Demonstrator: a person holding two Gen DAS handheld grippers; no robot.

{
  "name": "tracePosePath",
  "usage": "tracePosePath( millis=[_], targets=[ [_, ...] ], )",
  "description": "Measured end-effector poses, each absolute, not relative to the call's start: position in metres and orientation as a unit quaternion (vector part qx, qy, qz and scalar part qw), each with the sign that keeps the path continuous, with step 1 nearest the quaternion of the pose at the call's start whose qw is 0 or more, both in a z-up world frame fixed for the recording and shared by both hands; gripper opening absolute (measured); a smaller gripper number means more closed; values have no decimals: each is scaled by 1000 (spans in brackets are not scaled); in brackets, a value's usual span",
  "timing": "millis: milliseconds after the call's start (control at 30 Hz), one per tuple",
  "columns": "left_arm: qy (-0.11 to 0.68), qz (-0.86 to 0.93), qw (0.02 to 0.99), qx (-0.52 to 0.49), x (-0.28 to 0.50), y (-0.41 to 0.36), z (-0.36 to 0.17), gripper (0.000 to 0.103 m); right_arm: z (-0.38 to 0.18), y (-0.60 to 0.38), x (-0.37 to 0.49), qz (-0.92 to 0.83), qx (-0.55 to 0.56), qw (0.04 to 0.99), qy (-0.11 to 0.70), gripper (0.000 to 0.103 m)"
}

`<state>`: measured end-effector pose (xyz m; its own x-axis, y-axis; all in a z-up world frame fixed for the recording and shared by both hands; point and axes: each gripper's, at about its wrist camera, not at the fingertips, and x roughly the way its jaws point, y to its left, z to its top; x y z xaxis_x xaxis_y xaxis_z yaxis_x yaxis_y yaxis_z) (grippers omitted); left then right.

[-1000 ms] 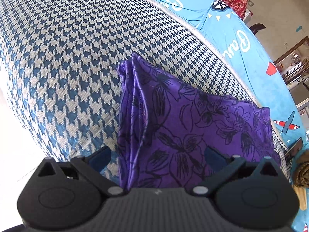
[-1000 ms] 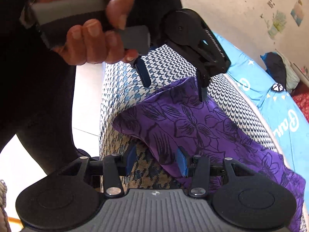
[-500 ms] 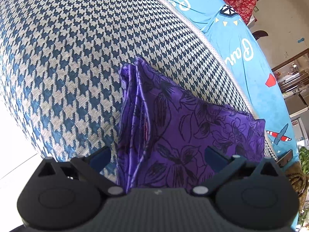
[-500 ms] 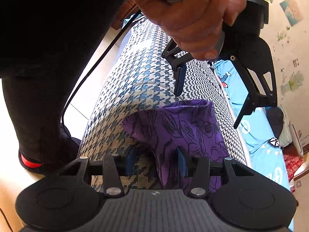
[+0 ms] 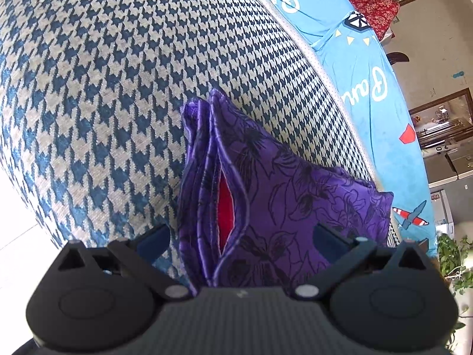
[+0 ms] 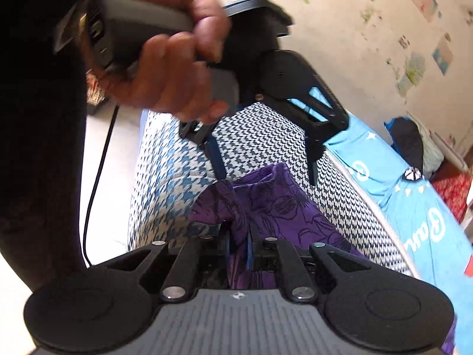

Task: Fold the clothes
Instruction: 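Close the left gripper on the folded blouse edge while the right gripper holds its edge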

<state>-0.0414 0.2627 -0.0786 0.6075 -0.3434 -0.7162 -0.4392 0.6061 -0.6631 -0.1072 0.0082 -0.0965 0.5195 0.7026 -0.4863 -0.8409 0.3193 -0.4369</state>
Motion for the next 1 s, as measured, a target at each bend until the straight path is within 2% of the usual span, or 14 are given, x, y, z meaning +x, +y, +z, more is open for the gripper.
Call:
tracePosePath(
  millis=[267, 433, 500, 600, 667, 700, 833, 900, 1000],
  targets=[
    [443, 1, 772, -456, -41, 250, -80, 103, -64, -14, -78, 476, -199, 838, 176, 9],
    [450, -21, 766, -459, -30, 230, -84, 102, -64, -17, -80, 486, -190, 832, 190, 9],
    [450, -33, 767, -456, -26, 223, -84, 85, -68, -14, -82, 488, -196, 828, 195, 9],
    [451, -47, 767, -454, -19, 216, -84, 77, -77, -8, -86, 486, -222, 824, 189, 9],
    [452, -52, 767, -453, -16, 213, -84, 76, -82, -6, -92, 484, -241, 822, 181, 10],
    [452, -51, 766, -454, -15, 212, -84, 76, -84, -4, -95, 483, -249, 820, 179, 14],
    [455, -51, 758, -465, -14, 214, -87, 76, -94, 3, -106, 480, -282, 813, 169, 19],
    [454, -54, 755, -470, -17, 217, -87, 76, -98, 6, -113, 476, -303, 811, 156, 28],
    [454, -57, 751, -477, -18, 218, -87, 76, -105, 10, -119, 470, -331, 807, 133, 34]
  ],
)
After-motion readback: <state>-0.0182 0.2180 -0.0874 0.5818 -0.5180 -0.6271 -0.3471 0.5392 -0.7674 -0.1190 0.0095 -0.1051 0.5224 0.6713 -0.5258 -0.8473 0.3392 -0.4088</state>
